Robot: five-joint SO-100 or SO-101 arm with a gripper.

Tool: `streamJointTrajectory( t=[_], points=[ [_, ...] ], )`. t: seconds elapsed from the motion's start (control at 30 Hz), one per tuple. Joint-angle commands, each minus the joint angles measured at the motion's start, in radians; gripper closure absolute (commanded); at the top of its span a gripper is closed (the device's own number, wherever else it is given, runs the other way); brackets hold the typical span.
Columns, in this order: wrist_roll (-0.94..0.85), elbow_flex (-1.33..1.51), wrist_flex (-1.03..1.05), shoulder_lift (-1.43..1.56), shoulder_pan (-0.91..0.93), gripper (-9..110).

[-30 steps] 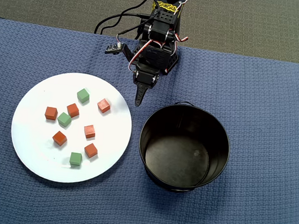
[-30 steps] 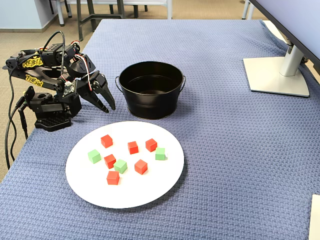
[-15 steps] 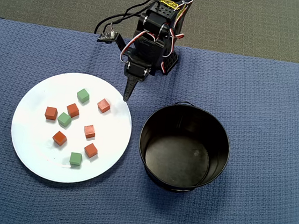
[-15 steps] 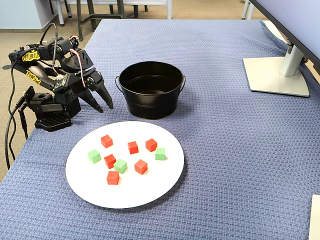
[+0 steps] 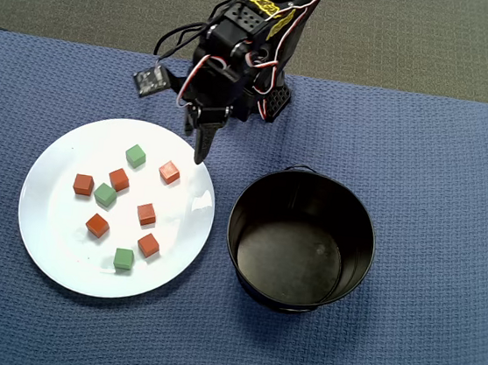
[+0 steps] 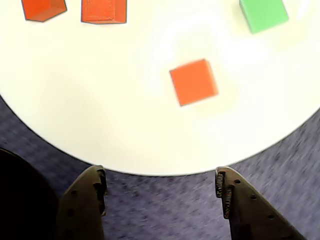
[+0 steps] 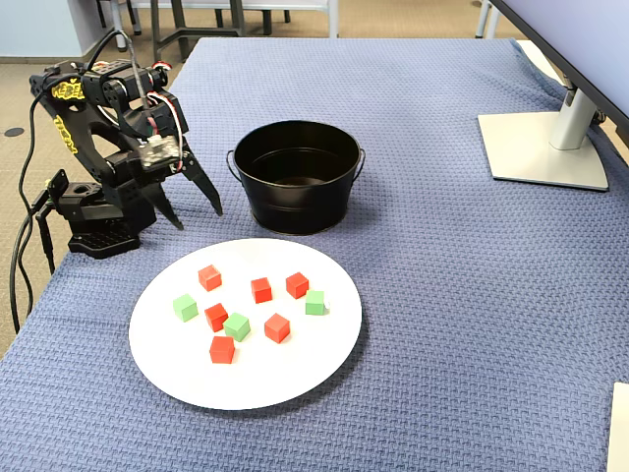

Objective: Pick up the red cubes from the white plate and place them in the black recipient

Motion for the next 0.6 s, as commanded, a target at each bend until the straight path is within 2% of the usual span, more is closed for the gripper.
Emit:
streamJointTrajectory(
  t=[0.0,0.1,0.23,0.37,0.57],
  points=[
    [-0.169,-0.092,-0.074,-0.103,0.052,79],
    [-0.261,-0.048,-0.086,-0.158,0.052,78],
    [-0.359,0.057,-0.285,-0.230,0.066,78],
    [-0.423,-0.012,-0.236,-0.296,0.077,79],
    [-0.431,-0.017,-0.285,-0.353,0.086,79]
  ],
)
